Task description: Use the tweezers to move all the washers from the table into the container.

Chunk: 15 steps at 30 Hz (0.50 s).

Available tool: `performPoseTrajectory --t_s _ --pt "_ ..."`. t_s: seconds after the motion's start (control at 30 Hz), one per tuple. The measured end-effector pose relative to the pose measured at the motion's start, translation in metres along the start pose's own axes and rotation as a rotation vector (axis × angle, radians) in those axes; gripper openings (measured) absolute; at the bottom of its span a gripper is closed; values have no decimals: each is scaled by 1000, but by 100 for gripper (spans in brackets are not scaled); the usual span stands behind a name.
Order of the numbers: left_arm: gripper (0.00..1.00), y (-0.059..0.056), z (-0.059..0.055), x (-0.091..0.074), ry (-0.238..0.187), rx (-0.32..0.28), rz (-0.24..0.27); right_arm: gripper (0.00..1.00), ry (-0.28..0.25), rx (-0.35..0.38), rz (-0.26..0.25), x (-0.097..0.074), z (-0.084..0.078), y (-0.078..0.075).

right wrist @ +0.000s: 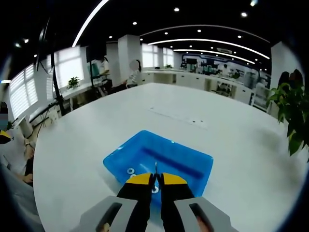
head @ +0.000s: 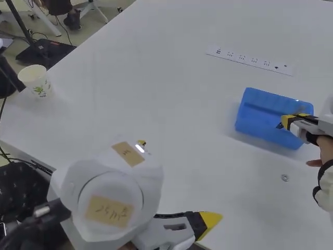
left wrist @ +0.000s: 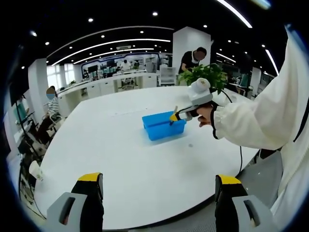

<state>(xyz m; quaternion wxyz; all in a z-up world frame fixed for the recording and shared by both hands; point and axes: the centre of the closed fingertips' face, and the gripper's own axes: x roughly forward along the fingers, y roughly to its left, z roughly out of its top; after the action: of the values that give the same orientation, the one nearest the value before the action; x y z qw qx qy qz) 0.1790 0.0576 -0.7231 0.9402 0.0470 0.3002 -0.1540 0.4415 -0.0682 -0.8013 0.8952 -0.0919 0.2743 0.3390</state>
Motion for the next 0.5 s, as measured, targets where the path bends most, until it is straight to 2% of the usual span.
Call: performPoseTrajectory --t_s 0.23,0.5 --pt "99 -4 8 -4 -27 19 -8 2 -54 -11 -4 -22 17 5" --pt "99 -10 20 -10 -70 29 -21 2 -101 -18 -8 -53 21 14"
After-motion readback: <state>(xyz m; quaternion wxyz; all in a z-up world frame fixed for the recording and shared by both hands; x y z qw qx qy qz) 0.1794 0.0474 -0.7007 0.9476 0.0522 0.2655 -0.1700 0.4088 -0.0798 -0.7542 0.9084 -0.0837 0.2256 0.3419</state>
